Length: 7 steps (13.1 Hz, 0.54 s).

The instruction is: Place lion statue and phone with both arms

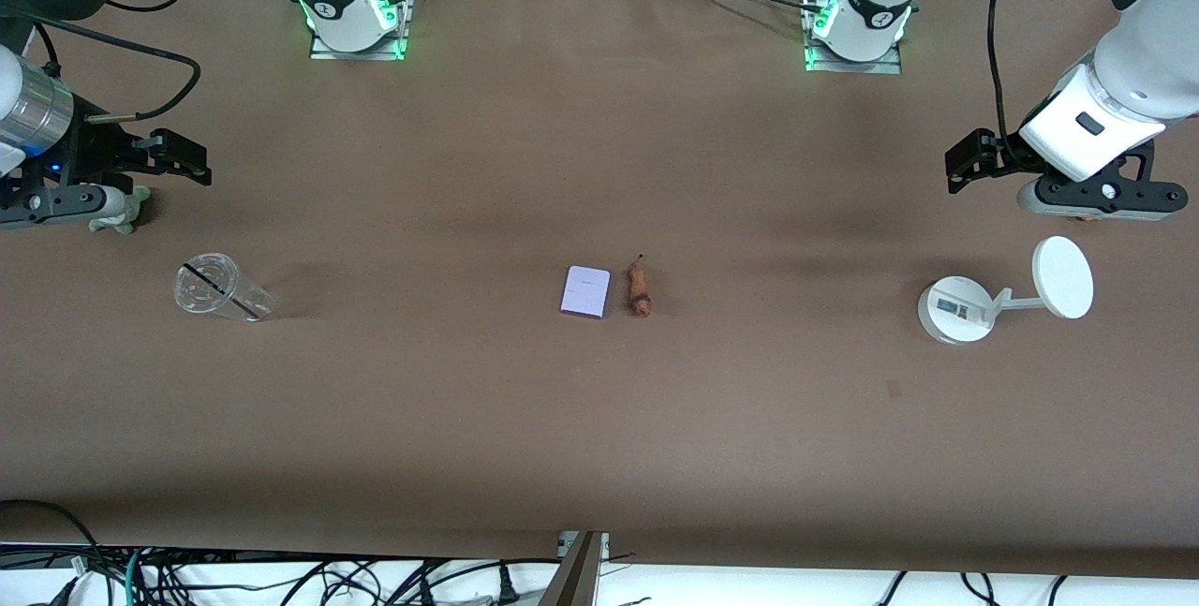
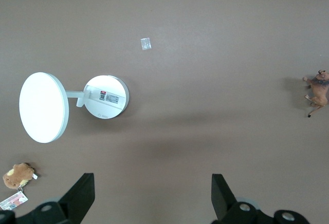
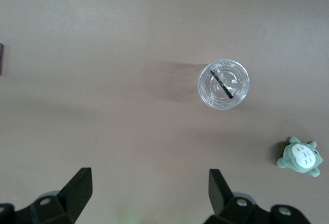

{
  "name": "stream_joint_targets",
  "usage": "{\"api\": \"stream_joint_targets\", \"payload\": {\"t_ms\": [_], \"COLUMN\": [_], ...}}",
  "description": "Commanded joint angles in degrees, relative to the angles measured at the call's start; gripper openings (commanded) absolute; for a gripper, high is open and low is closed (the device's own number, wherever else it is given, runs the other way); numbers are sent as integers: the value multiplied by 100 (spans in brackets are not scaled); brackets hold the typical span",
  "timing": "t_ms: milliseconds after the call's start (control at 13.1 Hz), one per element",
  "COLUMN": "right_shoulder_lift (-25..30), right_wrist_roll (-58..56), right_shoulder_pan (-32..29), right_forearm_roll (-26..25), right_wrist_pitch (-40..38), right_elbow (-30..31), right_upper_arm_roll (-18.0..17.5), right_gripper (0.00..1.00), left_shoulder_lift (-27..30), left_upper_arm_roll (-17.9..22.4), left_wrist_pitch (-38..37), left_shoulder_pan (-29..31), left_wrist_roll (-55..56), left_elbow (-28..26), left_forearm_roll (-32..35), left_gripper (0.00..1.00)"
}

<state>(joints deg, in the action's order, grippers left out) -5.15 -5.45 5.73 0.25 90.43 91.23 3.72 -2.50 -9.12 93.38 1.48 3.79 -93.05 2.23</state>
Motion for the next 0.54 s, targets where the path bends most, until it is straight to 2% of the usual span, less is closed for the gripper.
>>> {"api": "stream_joint_targets", "payload": {"t_ms": [0, 459], "right_shoulder_lift": [-48, -48], "right_wrist_roll": [9, -8], "right_shoulder_pan": [7, 7], "right_forearm_roll": [-16, -16], "right_wrist_pitch": [-140, -140], "right_elbow": [-158, -158], "right_upper_arm_roll": [-11, -11], "right_gripper": [100, 100], "left_shoulder_lift": [119, 23], "left_upper_arm_roll": [-28, -28], "left_wrist_pitch": [-30, -109], "left_shoulder_pan": [28, 28], "left_wrist_roll": [-54, -10], "left_elbow": [-99, -82], "left_forearm_roll": [58, 32], "left_gripper": [100, 100]}}
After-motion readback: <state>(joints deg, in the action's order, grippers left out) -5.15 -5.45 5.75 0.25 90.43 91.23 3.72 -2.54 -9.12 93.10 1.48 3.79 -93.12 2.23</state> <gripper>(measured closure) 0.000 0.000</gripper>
